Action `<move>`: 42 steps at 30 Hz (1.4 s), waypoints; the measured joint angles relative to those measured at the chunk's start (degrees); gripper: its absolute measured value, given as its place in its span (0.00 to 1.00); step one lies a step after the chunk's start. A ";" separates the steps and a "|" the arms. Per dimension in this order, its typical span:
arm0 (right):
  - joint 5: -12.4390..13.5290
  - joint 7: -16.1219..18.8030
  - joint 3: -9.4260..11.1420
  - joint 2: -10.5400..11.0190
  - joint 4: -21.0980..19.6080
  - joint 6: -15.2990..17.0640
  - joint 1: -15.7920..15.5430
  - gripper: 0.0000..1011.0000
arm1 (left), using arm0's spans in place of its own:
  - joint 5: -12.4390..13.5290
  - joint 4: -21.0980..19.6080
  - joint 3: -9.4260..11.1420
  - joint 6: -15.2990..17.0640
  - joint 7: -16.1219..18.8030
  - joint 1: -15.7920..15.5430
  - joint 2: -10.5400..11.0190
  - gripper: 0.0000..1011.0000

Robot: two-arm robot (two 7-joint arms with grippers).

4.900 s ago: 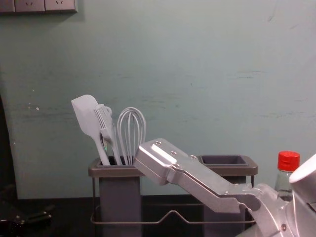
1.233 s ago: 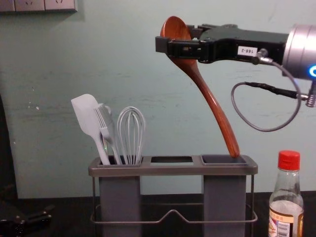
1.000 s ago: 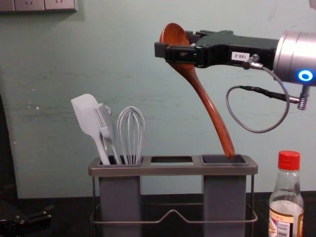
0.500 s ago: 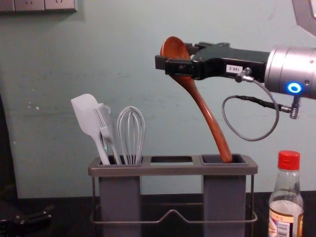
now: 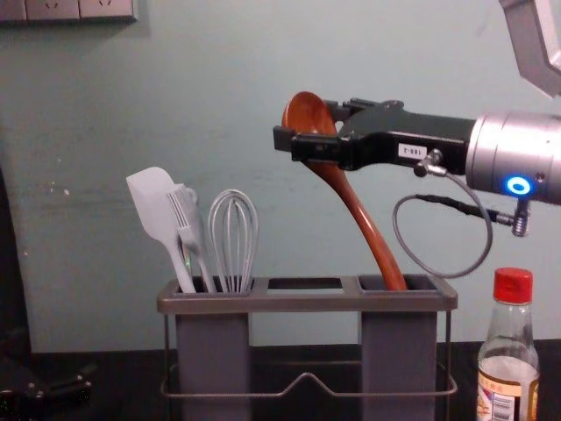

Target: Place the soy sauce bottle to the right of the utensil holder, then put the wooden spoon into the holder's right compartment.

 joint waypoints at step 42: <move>2.47 0.07 5.32 7.55 -11.78 -2.89 -14.87 0.82 | 0.00 0.00 0.00 0.00 0.00 0.00 0.00 0.99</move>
